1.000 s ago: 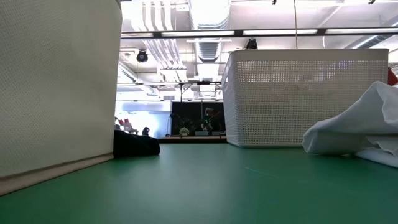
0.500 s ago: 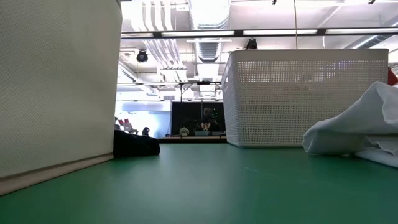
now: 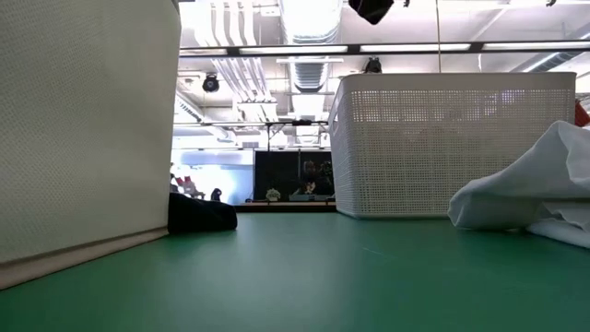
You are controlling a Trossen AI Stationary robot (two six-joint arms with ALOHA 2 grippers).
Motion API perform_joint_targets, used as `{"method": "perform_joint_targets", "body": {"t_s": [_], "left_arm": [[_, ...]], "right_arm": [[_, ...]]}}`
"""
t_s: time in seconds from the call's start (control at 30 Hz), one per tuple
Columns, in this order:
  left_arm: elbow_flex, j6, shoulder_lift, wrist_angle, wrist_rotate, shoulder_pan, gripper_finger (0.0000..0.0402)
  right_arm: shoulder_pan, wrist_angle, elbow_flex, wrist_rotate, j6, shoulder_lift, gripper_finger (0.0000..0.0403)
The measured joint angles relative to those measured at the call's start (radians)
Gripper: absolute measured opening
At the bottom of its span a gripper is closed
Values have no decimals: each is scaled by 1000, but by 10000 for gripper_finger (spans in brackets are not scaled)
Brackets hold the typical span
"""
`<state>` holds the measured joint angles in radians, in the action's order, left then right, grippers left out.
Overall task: Sort clothes
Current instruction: Put the black shirt into the top right white bin
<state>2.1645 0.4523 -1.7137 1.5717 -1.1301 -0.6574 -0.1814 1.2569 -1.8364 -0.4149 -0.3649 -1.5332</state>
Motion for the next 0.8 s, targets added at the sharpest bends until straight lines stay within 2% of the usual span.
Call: {"method": "perform_joint_targets", "body": {"t_s": [0.13,0.27,0.4,0.47,0.6,0.67,0.8], "left_arm": [[-71,-28,13,-5,29,67,0],[-176,-28,36,-23,-16,88,0],[-300,-82,102,-145,-14,102,0],[-378,-176,144,-281,60,118,0],[-552,-464,236,-649,331,172,0],[-632,-576,286,-799,433,204,0],[-756,-662,393,-956,466,262,0]], "right_arm": [[0,-39,64,46,5,47,230],[0,-83,98,178,31,112,230],[0,-159,139,236,56,175,230],[0,-190,164,236,62,197,230],[0,-216,201,235,78,222,230],[0,-226,221,235,79,230,228],[0,-221,237,234,104,234,226]]}}
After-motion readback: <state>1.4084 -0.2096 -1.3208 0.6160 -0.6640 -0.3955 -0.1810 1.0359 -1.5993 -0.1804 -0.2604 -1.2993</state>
